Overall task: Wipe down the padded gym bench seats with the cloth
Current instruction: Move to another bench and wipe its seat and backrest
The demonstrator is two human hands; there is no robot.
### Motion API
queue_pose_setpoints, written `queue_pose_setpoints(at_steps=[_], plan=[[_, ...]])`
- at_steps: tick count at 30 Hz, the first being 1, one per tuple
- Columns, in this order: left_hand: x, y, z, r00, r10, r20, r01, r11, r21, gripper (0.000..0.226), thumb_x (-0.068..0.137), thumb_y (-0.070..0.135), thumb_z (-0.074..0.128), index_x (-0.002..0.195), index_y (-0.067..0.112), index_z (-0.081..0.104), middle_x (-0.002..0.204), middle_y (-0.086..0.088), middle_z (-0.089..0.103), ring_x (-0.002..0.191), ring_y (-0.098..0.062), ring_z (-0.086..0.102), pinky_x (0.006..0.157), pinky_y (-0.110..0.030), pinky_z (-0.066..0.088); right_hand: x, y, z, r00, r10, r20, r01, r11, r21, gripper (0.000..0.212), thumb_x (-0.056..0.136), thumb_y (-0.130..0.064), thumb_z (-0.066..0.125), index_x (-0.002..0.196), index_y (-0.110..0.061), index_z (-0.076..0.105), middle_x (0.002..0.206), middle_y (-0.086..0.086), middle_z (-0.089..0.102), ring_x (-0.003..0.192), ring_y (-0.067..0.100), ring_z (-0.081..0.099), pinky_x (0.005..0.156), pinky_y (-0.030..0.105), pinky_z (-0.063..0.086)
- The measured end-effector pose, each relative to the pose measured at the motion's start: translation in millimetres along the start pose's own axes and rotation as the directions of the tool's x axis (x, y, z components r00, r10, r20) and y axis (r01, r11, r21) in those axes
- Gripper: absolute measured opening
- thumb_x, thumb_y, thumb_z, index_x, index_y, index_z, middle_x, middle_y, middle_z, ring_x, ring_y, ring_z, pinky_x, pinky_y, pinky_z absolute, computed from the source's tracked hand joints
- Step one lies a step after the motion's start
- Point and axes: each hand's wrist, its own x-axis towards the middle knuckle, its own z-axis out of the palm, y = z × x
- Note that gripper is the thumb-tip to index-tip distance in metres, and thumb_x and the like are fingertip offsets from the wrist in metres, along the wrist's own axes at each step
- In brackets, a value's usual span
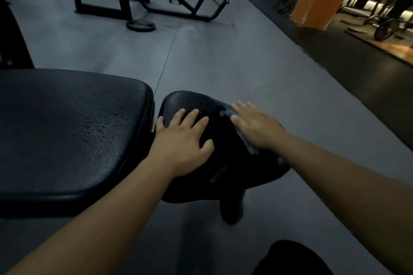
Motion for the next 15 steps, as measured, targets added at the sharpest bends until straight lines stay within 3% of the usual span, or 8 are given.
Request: queue_pose_setpoints(at_steps=[2, 6, 8, 13, 15], plan=[[1, -1, 0, 0.999, -0.028, -0.044, 0.027, 0.999, -0.021, 0.069, 0.088, 0.059, 0.016, 0.154, 0.037, 0.021, 0.166, 0.01, 0.01, 0.153, -0.018, 0.005, 0.118, -0.062, 0.01, 28, -25, -1, 0.997, 0.077, -0.012, -0.077, 0.997, -0.021, 0.055, 0.104, -0.05, 0.028, 0.154, -0.026, 0.031, 0.161, 0.002, 0.032, 0.147, 0.023, 0.027, 0.119, 0.049, 0.022], [2, -1, 3, 0.992, -0.066, -0.103, 0.063, 0.997, -0.036, 0.065, 0.089, 0.049, 0.017, 0.151, 0.034, 0.028, 0.164, 0.014, 0.018, 0.152, -0.013, 0.01, 0.118, -0.06, 0.016, -24, -44, 16, 0.986, -0.16, -0.039, 0.159, 0.987, -0.027, 0.064, 0.101, -0.057, 0.015, 0.159, -0.031, 0.015, 0.167, -0.01, 0.007, 0.154, 0.011, 0.001, 0.124, 0.044, 0.002], [2, -2, 2, 0.992, -0.075, -0.097, 0.072, 0.997, -0.03, 0.066, 0.089, 0.048, 0.017, 0.153, 0.035, 0.026, 0.163, 0.016, 0.017, 0.152, -0.011, 0.009, 0.118, -0.058, 0.016, -51, -25, 13, 0.974, -0.224, -0.047, 0.224, 0.975, -0.01, 0.073, 0.092, -0.062, 0.007, 0.159, -0.034, 0.014, 0.167, -0.013, 0.006, 0.153, 0.009, -0.001, 0.124, 0.04, 0.002], [3, 2, 1, 0.993, -0.081, -0.088, 0.082, 0.997, 0.009, 0.071, 0.086, 0.051, 0.011, 0.153, 0.036, 0.027, 0.163, 0.018, 0.018, 0.151, -0.009, 0.01, 0.118, -0.056, 0.018, 16, -30, 9, 0.999, 0.018, -0.038, -0.018, 1.0, -0.015, 0.062, 0.102, -0.055, 0.023, 0.158, -0.027, 0.021, 0.167, -0.001, 0.014, 0.154, 0.021, 0.01, 0.122, 0.05, 0.01], [3, 3, 1, 0.992, -0.083, -0.092, 0.084, 0.996, 0.014, 0.073, 0.083, 0.051, 0.009, 0.152, 0.036, 0.03, 0.162, 0.017, 0.021, 0.151, -0.009, 0.013, 0.117, -0.055, 0.021, 5, -50, 15, 0.996, -0.052, -0.066, 0.05, 0.998, -0.033, 0.065, 0.101, -0.055, 0.021, 0.158, -0.024, 0.019, 0.167, 0.002, 0.012, 0.154, 0.023, 0.008, 0.122, 0.053, 0.008]])
